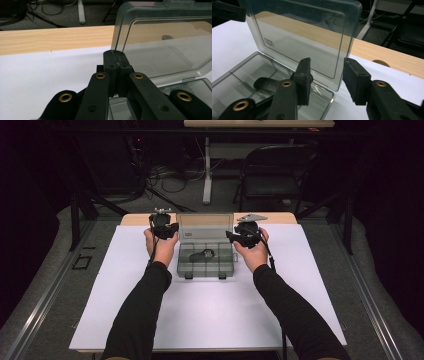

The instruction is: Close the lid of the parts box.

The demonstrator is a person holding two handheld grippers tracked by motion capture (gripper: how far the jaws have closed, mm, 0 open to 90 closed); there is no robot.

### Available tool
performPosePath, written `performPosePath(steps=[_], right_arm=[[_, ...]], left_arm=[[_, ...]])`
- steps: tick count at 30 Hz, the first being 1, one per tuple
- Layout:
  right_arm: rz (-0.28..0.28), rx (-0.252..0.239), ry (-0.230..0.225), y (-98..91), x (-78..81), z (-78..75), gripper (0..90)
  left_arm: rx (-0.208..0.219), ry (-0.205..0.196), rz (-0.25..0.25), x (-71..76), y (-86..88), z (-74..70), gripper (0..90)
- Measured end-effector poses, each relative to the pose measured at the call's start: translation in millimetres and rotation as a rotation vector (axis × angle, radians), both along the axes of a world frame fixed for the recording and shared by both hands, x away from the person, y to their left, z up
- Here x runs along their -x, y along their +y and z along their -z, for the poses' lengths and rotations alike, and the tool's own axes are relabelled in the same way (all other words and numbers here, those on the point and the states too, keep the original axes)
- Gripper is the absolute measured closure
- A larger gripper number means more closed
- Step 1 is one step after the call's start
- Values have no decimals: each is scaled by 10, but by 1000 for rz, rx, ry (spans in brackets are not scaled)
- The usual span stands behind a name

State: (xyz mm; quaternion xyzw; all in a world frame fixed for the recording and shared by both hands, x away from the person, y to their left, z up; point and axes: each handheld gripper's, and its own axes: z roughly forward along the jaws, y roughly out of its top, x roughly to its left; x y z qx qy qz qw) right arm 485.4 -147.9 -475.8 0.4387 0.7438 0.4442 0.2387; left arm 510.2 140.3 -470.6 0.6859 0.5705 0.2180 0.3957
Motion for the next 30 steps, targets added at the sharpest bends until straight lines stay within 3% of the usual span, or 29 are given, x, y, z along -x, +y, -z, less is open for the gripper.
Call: performPosePath(steps=[7, 15, 16, 19, 23, 26, 30], right_arm=[[-13, 1, 30, 33, 22, -56, 650], [-59, 42, 20, 78, 57, -144, 646], [-71, 64, 22, 103, 71, -177, 650], [-67, 69, 9, 118, 93, -217, 656], [-71, 52, 13, 145, 134, -344, 827], [-75, 42, 21, 147, 132, -415, 900], [-75, 45, 32, 156, 115, -484, 900]], left_arm=[[3, -4, 2, 51, 6, 0, 897], [4, -14, 10, 117, 18, 15, 896], [2, -12, 12, 126, 17, 13, 896], [2, -19, 11, 158, 17, 18, 896], [0, -15, 21, 207, 28, 20, 896], [3, -21, 19, 227, 27, 28, 895], [-2, -19, 25, 269, 33, 32, 895]])
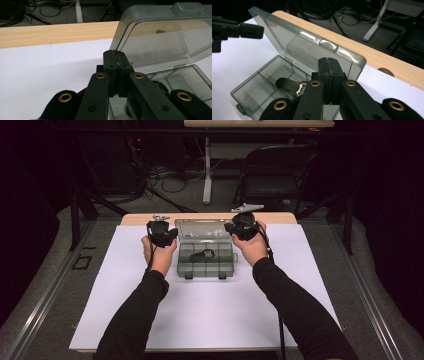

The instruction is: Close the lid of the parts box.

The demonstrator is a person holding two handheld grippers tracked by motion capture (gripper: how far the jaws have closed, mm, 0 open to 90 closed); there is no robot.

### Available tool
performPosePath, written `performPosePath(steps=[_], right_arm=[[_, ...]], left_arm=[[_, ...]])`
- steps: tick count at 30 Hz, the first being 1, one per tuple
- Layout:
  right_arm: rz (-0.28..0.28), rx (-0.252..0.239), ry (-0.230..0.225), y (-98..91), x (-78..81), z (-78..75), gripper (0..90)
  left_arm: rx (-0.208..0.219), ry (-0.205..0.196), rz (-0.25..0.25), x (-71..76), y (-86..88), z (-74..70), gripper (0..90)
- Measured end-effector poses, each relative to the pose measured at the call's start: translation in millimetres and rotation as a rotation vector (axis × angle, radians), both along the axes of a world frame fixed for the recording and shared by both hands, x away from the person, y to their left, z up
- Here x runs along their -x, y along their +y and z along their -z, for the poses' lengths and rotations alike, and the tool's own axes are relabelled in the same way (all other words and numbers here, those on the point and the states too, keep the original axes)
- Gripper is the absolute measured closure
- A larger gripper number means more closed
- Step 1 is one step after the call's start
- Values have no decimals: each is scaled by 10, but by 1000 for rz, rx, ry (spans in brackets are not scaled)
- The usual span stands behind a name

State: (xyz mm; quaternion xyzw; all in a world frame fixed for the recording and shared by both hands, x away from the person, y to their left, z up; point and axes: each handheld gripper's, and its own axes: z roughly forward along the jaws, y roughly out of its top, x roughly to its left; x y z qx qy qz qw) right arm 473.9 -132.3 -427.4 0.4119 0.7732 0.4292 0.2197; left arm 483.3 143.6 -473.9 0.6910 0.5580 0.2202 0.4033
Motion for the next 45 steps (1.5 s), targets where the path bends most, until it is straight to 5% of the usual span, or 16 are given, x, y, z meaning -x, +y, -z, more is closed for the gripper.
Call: performPosePath(steps=[15, 40, 45], right_arm=[[9, 0, -2, 135, -95, -216, 900], [28, 21, 59, 208, -202, -90, 900], [15, 16, 67, 220, -180, -73, 900]], left_arm=[[-6, -6, 7, 120, 2, 34, 895], [-6, 10, 45, 187, 44, 59, 881], [23, 9, 77, 228, 100, 47, 784]])
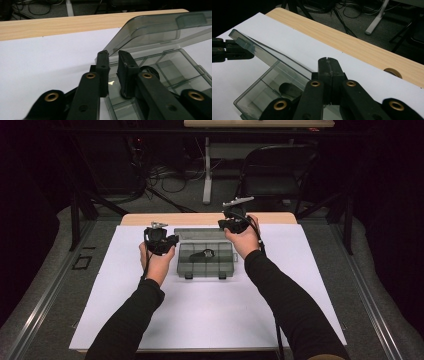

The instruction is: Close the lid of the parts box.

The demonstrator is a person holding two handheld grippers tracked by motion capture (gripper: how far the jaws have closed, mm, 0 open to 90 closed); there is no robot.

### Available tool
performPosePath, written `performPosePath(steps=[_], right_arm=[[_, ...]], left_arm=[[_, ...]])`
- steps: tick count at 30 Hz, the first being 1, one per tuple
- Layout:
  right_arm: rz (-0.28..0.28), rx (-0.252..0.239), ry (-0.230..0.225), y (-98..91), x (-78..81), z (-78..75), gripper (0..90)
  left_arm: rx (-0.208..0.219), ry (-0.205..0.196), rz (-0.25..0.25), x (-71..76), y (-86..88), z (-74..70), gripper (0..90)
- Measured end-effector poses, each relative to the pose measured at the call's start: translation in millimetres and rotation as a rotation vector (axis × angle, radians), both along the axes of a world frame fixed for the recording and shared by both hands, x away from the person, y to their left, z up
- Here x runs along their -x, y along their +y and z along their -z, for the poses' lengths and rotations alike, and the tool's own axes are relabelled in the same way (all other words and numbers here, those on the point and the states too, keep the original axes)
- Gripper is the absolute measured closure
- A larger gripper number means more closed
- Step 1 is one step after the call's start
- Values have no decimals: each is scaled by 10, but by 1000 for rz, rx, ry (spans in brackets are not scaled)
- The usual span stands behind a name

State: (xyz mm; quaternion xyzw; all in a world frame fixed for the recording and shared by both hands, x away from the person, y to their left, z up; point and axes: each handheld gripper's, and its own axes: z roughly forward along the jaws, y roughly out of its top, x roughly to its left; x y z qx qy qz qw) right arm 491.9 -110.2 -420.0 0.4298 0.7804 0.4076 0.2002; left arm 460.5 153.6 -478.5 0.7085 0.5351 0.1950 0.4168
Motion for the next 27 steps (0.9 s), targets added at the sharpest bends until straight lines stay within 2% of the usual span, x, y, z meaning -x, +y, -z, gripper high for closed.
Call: performPosePath(steps=[2, 4, 6, 9, 13, 18, 22, 27], right_arm=[[-1, -1, 0, 0, 3, 3, 900], [-4, -4, 3, 0, 11, 10, 900], [-9, -8, 4, 0, 27, 20, 900], [-14, -8, 4, -1, 39, 25, 900], [-30, -10, 3, -2, 82, 36, 900], [-51, -3, 10, -1, 145, 77, 900], [-65, 0, 21, 3, 196, 124, 900], [-93, 2, 41, 3, 305, 269, 900]], left_arm=[[5, -5, 1, 12, 10, -1, 768], [9, 2, 8, 39, 19, -7, 716], [2, 2, 34, 92, 29, -17, 712], [4, 0, 44, 139, 34, -37, 714], [11, 3, 81, 277, 63, -63, 773], [10, 13, 104, 336, 89, -45, 883], [22, 21, 119, 373, 126, -21, 900], [26, 30, 134, 424, 172, 39, 900]])
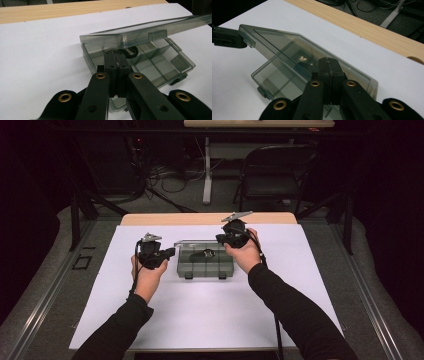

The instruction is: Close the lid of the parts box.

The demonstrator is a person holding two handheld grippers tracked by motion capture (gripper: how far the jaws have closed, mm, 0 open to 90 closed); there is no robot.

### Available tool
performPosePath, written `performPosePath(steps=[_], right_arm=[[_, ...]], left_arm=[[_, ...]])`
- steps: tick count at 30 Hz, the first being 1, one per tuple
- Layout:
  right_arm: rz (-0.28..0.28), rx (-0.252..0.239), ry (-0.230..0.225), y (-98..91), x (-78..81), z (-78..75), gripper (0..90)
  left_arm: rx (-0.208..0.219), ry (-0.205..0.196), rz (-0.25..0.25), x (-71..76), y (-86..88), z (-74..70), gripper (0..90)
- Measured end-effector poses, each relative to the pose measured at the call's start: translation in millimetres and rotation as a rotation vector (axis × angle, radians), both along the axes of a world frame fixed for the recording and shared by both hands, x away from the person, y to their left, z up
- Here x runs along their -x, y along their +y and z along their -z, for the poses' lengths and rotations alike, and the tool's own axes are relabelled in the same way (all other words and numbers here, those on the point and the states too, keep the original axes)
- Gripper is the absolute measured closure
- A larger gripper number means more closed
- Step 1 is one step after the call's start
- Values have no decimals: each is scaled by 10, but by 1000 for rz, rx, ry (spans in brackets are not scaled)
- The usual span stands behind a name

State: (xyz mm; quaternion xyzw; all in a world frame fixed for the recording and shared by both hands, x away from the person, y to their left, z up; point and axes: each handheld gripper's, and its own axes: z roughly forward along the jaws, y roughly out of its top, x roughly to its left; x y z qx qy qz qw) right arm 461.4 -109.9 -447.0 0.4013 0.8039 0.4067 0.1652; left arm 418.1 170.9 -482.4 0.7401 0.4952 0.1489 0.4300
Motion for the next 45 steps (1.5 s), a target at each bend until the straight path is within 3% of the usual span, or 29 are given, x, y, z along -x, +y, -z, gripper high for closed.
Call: performPosePath(steps=[15, 28, 32, 42, 45], right_arm=[[-22, -8, 35, 7, 158, 332, 900], [-35, -3, 53, 23, 238, 492, 900], [-36, 1, 61, 23, 255, 540, 900], [-33, 4, 83, 10, 286, 679, 900], [-30, 5, 87, 9, 292, 710, 900]], left_arm=[[-20, 68, 40, 85, 35, 306, 900], [-34, 94, 59, 174, 44, 429, 900], [-35, 100, 43, 199, 97, 450, 900], [13, 45, 23, 207, 104, 371, 900], [22, 40, 67, 205, 57, 358, 900]])
